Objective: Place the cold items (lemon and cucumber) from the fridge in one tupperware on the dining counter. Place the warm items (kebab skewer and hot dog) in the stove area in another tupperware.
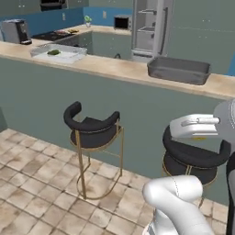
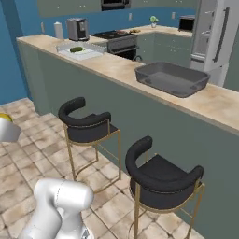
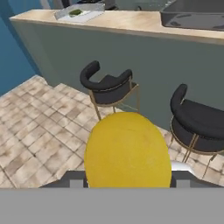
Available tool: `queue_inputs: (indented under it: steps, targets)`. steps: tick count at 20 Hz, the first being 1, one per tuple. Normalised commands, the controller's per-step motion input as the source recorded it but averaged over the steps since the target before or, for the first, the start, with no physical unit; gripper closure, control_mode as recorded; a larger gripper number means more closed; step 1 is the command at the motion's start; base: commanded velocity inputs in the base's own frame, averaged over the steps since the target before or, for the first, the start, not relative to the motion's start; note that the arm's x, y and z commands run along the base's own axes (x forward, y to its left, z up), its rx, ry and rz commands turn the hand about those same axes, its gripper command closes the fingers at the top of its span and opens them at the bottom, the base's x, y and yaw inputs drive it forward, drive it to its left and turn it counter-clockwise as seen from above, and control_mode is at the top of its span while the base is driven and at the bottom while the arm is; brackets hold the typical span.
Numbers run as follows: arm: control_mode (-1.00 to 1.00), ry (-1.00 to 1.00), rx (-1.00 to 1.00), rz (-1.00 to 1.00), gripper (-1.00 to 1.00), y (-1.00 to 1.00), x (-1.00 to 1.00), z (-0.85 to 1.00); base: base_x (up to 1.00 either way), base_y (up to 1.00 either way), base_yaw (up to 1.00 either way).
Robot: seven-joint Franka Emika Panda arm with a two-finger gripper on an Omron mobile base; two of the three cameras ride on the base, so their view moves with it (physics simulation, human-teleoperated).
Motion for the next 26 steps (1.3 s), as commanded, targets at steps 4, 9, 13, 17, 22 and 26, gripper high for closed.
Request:
queue_inputs:
  steps: [4, 9, 13, 17, 22, 26]
  targets:
    - [1.00, 0.00, 0.00, 0.00, 1.00, 0.00, 0.00, 0.00, 0.44, 0.80, -0.39]
    - [1.00, 0.00, 0.00, 0.00, 1.00, 0.00, 0.00, 0.00, 0.02, 0.00, 0.00]
    - [1.00, 0.00, 0.00, 0.00, 1.00, 0.00, 0.00, 0.00, 0.18, 0.56, -0.03]
    - [1.00, 0.00, 0.00, 0.00, 1.00, 0.00, 0.00, 0.00, 0.20, 0.85, -0.03]
    - [1.00, 0.00, 0.00, 0.00, 1.00, 0.00, 0.00, 0.00, 0.17, 0.69, -0.01]
    - [1.00, 0.00, 0.00, 0.00, 1.00, 0.00, 0.00, 0.00, 0.17, 0.56, 0.00]
